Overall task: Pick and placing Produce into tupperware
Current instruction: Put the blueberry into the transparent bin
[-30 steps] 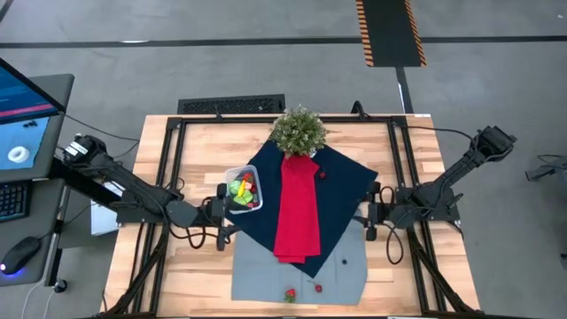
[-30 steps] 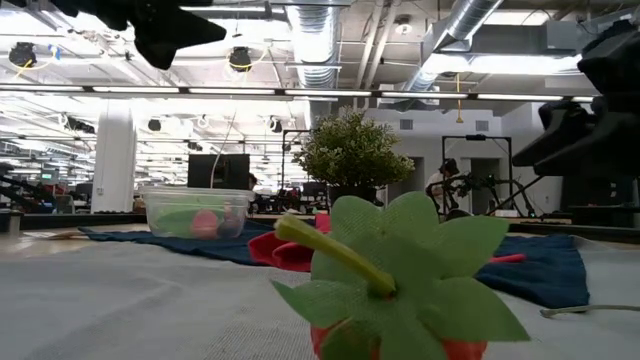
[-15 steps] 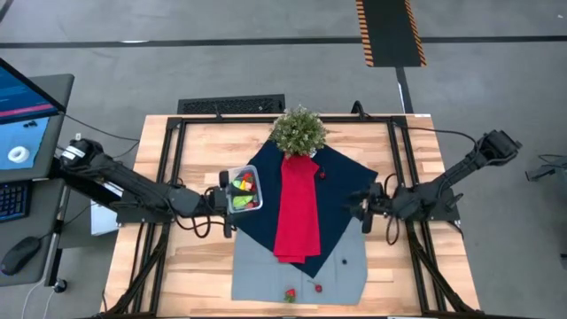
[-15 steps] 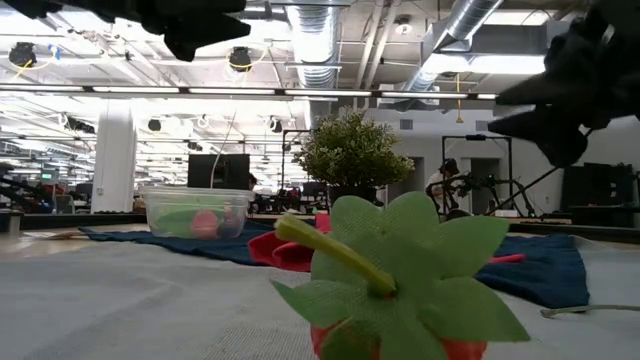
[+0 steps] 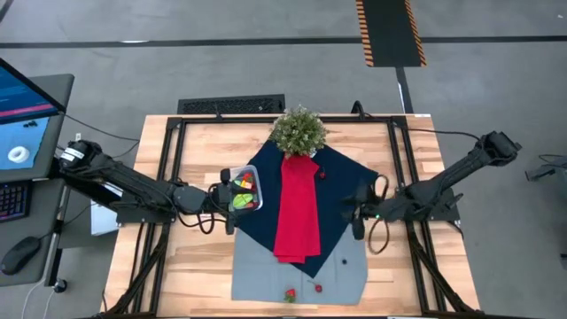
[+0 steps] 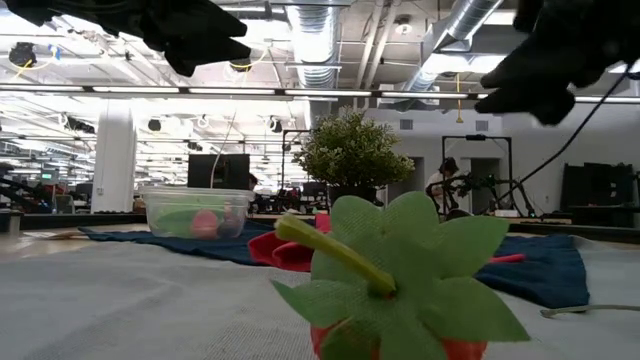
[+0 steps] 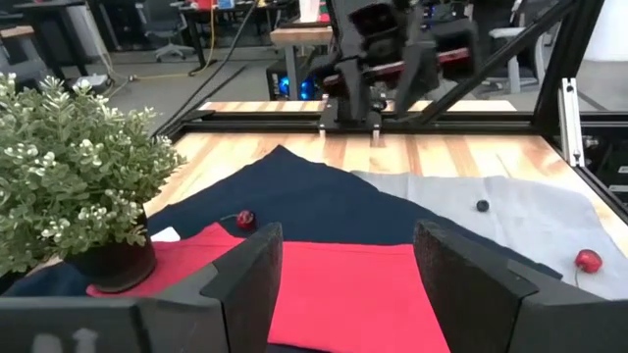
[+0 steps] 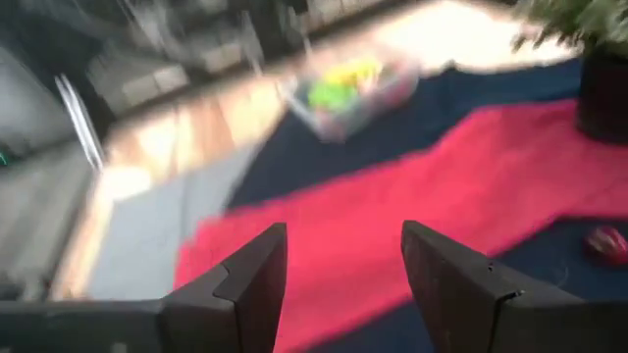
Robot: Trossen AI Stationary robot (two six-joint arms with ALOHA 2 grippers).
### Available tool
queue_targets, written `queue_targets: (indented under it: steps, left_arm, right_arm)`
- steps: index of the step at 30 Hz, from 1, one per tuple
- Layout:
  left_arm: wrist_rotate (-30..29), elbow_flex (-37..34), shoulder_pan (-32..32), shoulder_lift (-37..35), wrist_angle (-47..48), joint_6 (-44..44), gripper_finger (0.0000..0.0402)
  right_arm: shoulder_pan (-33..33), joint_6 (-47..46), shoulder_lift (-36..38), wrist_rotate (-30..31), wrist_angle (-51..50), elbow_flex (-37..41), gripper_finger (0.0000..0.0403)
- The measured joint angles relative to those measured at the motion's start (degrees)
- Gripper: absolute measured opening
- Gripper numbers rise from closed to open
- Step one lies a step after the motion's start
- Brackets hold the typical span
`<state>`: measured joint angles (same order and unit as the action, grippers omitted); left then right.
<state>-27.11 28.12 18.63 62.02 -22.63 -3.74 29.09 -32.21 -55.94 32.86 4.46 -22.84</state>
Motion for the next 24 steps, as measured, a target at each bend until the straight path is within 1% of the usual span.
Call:
queue_targets:
  steps: [2, 4, 6, 8, 11, 13, 15, 20, 24]
  left_arm:
    - [-0.1, 0.0, 0.0, 0.0, 0.0, 0.3, 0.0222]
    - [-0.1, 0.0, 0.0, 0.0, -0.3, 0.7, 0.0222]
    - [-0.1, 0.0, 0.0, 0.0, -0.2, 0.7, 0.0222]
    - [-0.2, 0.0, 0.0, 0.0, -0.2, 0.7, 0.0222]
    - [-0.2, 0.0, 0.0, 0.0, 0.2, 0.4, 0.0222]
    - [-0.2, 0.0, 0.0, 0.0, 0.4, 0.3, 0.0222]
    - [-0.2, 0.0, 0.0, 0.0, 0.5, 0.2, 0.0222]
    - [-0.2, 0.0, 0.0, 0.0, 0.6, 0.4, 0.0222]
    - [-0.2, 0.0, 0.0, 0.0, 0.6, 0.5, 0.0222]
  right_arm:
    - [1.0, -3.6, -2.7, -0.4, -11.1, -6.8, 0.0223]
    - [1.6, -8.6, -5.5, -2.6, -21.3, -13.3, 0.0223]
    - [2.4, -15.0, -8.9, -6.2, -31.1, -18.7, 0.0223]
    - [3.5, -21.3, -12.6, -11.1, -38.1, -22.8, 0.0223]
    - [5.7, -28.3, -18.5, -18.2, -42.2, -27.0, 0.0223]
    - [7.3, -31.3, -22.4, -21.1, -43.1, -29.3, 0.0223]
    - [8.9, -34.4, -25.5, -22.3, -43.8, -31.5, 0.0223]
    - [11.8, -41.1, -32.0, -22.5, -46.0, -35.8, 0.0223]
    - [13.1, -46.9, -36.2, -22.6, -46.3, -36.5, 0.0216]
